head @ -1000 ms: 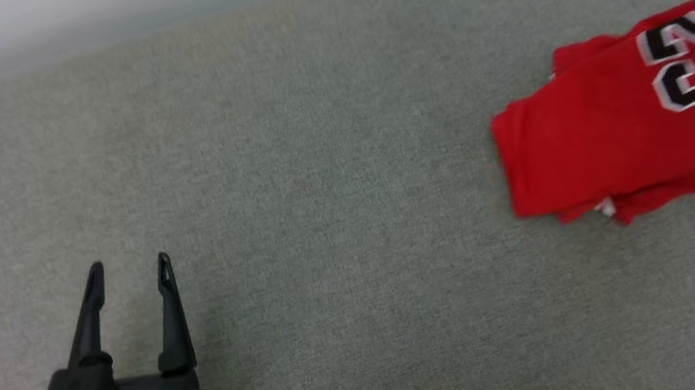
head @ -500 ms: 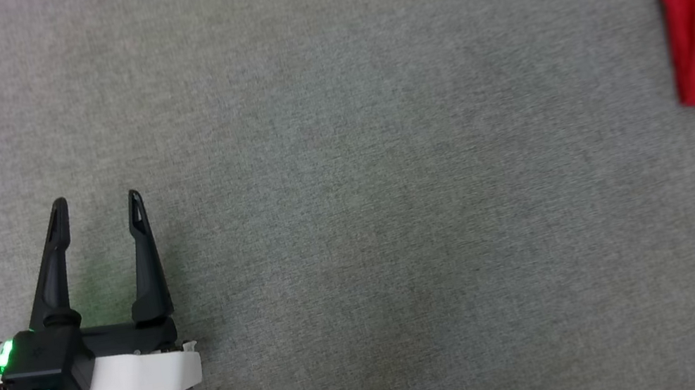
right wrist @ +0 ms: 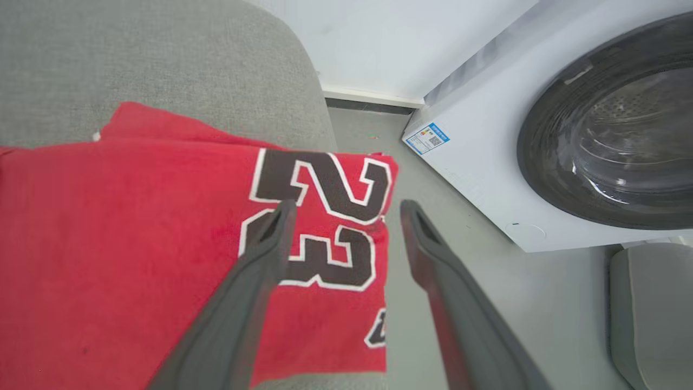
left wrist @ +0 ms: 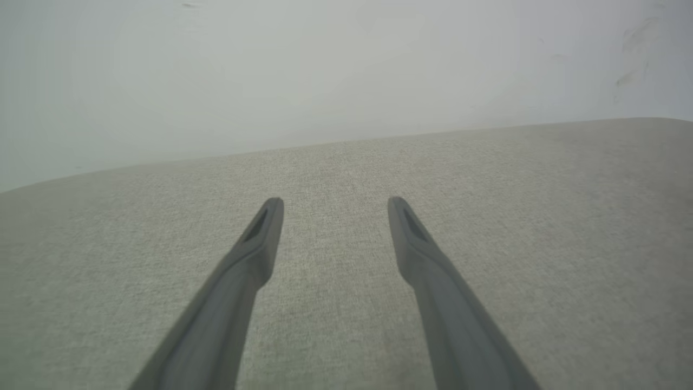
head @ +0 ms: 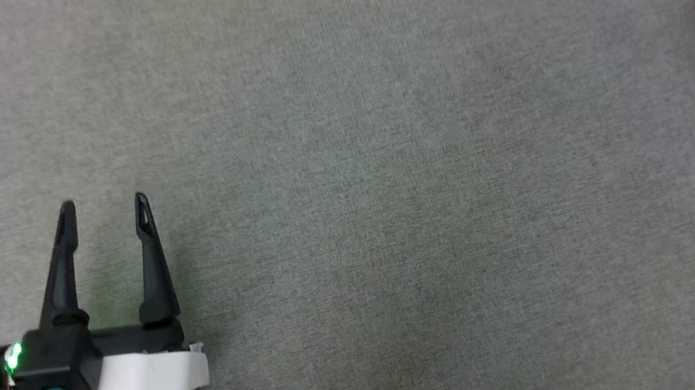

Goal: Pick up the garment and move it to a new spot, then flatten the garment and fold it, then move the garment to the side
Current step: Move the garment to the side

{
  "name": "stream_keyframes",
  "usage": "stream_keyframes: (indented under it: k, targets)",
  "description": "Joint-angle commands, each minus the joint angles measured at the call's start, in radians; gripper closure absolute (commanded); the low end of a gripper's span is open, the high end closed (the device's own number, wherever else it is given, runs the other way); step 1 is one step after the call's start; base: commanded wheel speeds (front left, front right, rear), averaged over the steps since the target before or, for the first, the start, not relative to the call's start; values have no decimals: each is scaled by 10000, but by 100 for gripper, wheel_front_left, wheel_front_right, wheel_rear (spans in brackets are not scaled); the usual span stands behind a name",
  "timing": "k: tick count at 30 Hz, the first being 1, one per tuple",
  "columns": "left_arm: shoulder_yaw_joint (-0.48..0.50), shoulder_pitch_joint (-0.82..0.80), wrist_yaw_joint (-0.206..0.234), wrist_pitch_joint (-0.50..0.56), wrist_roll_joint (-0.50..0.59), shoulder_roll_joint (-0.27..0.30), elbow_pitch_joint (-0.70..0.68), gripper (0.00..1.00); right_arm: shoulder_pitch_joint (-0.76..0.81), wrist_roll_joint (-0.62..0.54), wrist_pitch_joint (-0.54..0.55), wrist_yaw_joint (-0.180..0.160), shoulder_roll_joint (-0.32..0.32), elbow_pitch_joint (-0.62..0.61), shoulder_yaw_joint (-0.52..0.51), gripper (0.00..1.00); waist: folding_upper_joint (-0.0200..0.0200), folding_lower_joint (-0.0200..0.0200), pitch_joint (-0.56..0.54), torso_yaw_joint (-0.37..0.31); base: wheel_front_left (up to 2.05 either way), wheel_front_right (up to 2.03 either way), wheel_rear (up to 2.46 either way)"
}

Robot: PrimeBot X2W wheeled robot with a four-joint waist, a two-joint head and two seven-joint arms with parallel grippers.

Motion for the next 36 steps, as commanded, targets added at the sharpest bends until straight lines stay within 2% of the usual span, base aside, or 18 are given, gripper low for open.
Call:
stream_keyframes:
  k: [1, 7, 12, 20, 27, 32, 36]
  targets:
    - [13, 150, 37, -20, 39, -26, 59, 0, 165, -168, -186, -15, 116, -98, -161, 0, 0, -1, -315, 54, 0, 0, 0]
    - [-75, 698, 106, -20, -10, -141, 363, 0, 657, -687, -1256, -15, 633, -970, -557, 0, 0, -1, -1434, 175, 0, 0, 0]
    - [-102, 1285, 225, -20, -94, -248, 590, 0, 1114, -613, -2513, -15, 1216, -2039, -497, 0, 0, -1, -2328, 253, 0, 0, 0]
    - [-117, 1899, 347, -22, -249, -339, 843, 0, 2252, -443, -4566, -15, 2608, -3995, -108, 0, 0, -1, -3370, 521, 0, 0, 0]
    - [-48, 2279, 400, -20, -307, -371, 989, 0, 3640, -374, -5082, -14, 3942, -5244, 501, 0, 0, -1, -4035, 789, 0, 0, 0]
    - [-18, 2517, 438, -22, -398, -404, 1077, 0, 4610, -362, -5162, -14, 4892, -5575, 1009, 0, 0, -1, -4411, 875, 0, 0, 0]
    - [-29, 2635, 435, -20, -442, -415, 1148, 0, 5379, -261, -5257, -14, 5351, -5583, 1227, 0, 0, -1, -4627, 961, 0, 0, 0]
